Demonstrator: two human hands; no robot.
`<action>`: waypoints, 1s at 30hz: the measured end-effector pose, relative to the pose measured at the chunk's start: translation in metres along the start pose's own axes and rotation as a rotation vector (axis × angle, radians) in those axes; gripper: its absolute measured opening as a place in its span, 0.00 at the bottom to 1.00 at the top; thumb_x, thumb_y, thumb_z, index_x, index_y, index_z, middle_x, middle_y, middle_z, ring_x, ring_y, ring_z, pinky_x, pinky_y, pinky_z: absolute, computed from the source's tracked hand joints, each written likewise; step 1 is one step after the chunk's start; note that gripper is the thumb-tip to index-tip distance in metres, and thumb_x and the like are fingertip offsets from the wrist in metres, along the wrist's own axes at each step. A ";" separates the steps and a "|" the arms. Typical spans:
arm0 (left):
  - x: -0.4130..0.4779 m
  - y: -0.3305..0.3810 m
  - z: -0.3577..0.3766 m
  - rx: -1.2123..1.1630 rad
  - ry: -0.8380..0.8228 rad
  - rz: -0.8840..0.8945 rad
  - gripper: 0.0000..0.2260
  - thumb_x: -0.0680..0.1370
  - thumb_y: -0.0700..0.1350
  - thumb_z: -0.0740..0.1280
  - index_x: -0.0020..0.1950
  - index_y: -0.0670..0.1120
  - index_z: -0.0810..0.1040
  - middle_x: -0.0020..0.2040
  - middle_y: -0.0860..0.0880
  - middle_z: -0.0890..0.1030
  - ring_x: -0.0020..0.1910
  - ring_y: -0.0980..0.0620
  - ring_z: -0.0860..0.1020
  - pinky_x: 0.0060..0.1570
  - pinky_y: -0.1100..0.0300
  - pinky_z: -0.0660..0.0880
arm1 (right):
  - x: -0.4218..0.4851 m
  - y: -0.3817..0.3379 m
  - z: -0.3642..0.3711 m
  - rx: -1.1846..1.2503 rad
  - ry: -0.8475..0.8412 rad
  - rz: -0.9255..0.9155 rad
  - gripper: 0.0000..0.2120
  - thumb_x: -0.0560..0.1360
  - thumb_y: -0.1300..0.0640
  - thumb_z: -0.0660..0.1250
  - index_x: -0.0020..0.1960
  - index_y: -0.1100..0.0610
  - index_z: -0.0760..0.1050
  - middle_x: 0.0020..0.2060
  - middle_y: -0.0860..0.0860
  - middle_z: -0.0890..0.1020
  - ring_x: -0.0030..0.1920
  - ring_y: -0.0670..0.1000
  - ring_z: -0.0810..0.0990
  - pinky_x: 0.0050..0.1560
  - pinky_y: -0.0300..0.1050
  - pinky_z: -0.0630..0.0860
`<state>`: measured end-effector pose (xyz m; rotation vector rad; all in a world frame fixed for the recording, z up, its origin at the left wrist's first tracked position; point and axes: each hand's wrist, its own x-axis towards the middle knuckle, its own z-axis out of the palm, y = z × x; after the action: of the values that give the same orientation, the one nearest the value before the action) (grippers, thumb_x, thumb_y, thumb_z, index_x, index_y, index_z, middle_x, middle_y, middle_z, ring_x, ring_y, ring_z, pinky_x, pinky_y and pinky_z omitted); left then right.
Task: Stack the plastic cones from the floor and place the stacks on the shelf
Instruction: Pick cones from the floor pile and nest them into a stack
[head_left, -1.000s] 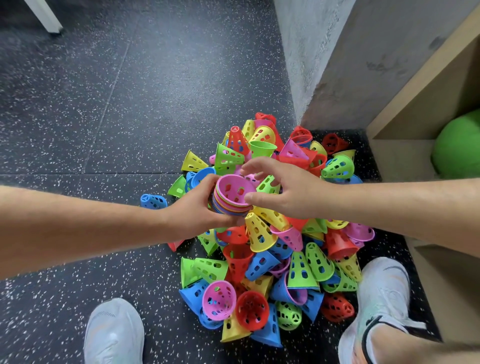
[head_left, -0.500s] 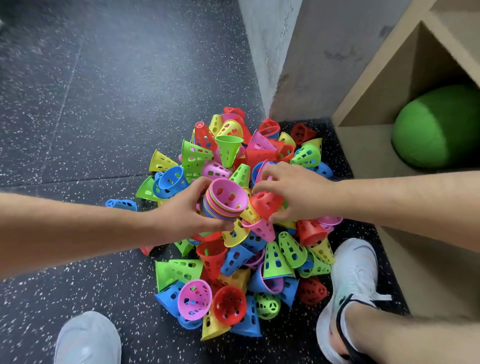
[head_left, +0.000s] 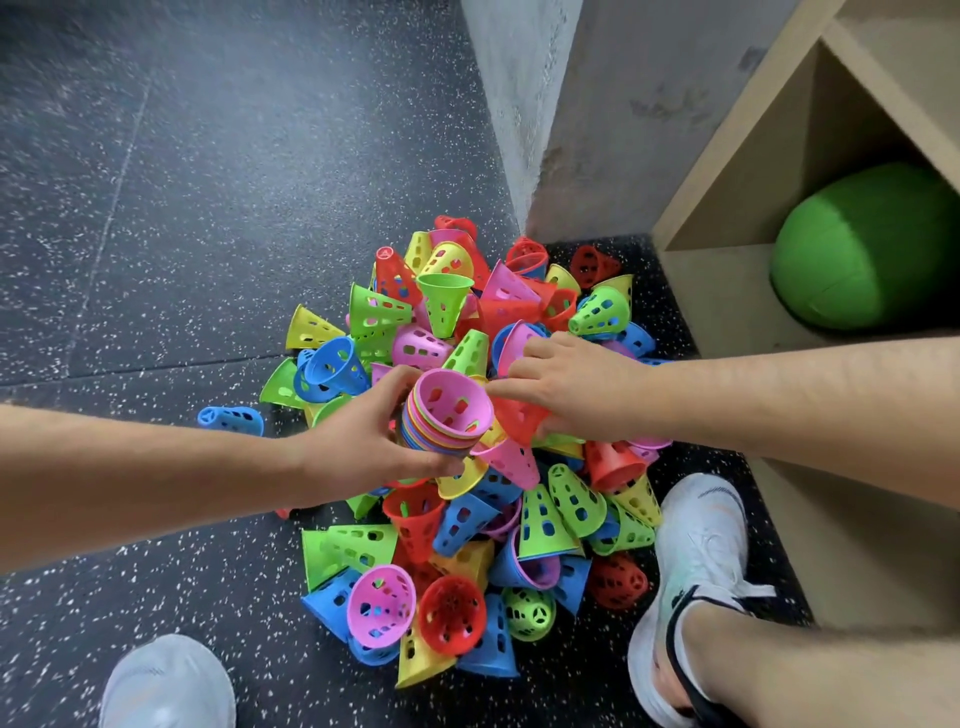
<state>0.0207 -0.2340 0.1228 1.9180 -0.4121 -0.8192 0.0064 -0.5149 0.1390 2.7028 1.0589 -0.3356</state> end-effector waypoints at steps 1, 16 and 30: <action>-0.001 0.000 -0.001 -0.001 -0.003 -0.005 0.37 0.61 0.60 0.86 0.65 0.58 0.73 0.56 0.57 0.85 0.59 0.56 0.83 0.60 0.52 0.81 | -0.002 0.003 -0.004 0.019 0.018 0.015 0.39 0.75 0.37 0.68 0.80 0.46 0.55 0.61 0.46 0.76 0.61 0.52 0.70 0.61 0.50 0.69; 0.019 0.013 0.001 -0.101 0.038 0.050 0.36 0.62 0.55 0.85 0.65 0.56 0.73 0.58 0.52 0.85 0.61 0.50 0.83 0.65 0.45 0.79 | 0.008 -0.010 -0.071 1.413 0.551 0.490 0.26 0.70 0.54 0.80 0.61 0.52 0.70 0.48 0.52 0.86 0.48 0.52 0.86 0.57 0.57 0.81; 0.032 0.017 0.003 -0.076 0.074 0.049 0.38 0.62 0.54 0.87 0.66 0.51 0.73 0.57 0.51 0.85 0.58 0.55 0.83 0.63 0.50 0.80 | 0.000 0.013 -0.035 0.855 0.250 0.464 0.28 0.74 0.50 0.70 0.72 0.45 0.66 0.69 0.45 0.71 0.69 0.47 0.70 0.71 0.48 0.67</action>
<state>0.0428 -0.2629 0.1252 1.8550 -0.3762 -0.7199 0.0196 -0.5143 0.1741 3.7091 0.3054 -0.4451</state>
